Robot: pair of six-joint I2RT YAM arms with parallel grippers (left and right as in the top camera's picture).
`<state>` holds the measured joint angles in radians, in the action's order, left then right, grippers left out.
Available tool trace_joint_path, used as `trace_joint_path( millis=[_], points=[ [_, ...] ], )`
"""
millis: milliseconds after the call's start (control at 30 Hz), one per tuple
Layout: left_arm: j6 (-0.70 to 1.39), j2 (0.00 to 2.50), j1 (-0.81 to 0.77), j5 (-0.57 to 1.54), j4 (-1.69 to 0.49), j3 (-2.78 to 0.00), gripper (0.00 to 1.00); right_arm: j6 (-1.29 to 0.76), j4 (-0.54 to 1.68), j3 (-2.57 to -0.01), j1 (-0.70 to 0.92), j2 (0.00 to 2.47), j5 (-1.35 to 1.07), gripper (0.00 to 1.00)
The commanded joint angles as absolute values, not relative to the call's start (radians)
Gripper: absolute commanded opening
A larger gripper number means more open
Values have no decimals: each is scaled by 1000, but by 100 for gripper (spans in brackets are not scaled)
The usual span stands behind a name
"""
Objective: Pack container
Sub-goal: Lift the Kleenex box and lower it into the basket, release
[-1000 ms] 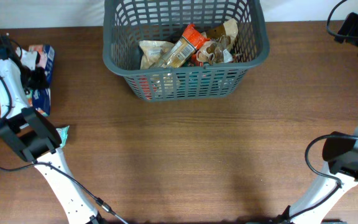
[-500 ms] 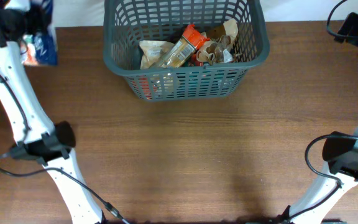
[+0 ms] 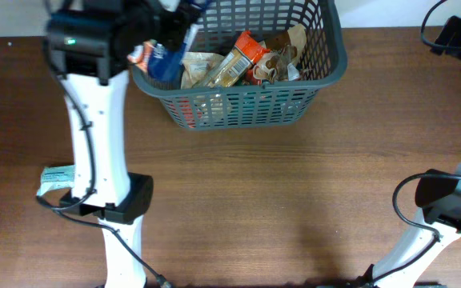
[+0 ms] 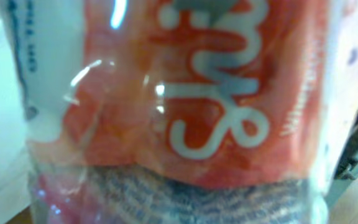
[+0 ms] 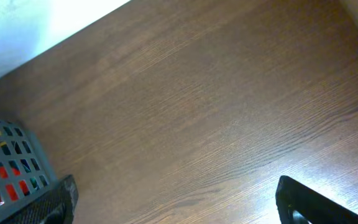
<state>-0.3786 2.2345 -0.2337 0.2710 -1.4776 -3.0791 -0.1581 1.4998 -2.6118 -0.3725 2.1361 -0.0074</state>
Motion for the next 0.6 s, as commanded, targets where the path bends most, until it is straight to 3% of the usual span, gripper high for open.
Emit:
trace_joint_path(
  millis=[0,567],
  points=[
    [-442,2249,-265,151,-1447,-3026,2,-166,1500,-2615,-374,2123,1,99],
    [-432,2333,-268,172,-1121,-2693,2,-166,1500,-2615,-374,2123,1,99]
  ],
)
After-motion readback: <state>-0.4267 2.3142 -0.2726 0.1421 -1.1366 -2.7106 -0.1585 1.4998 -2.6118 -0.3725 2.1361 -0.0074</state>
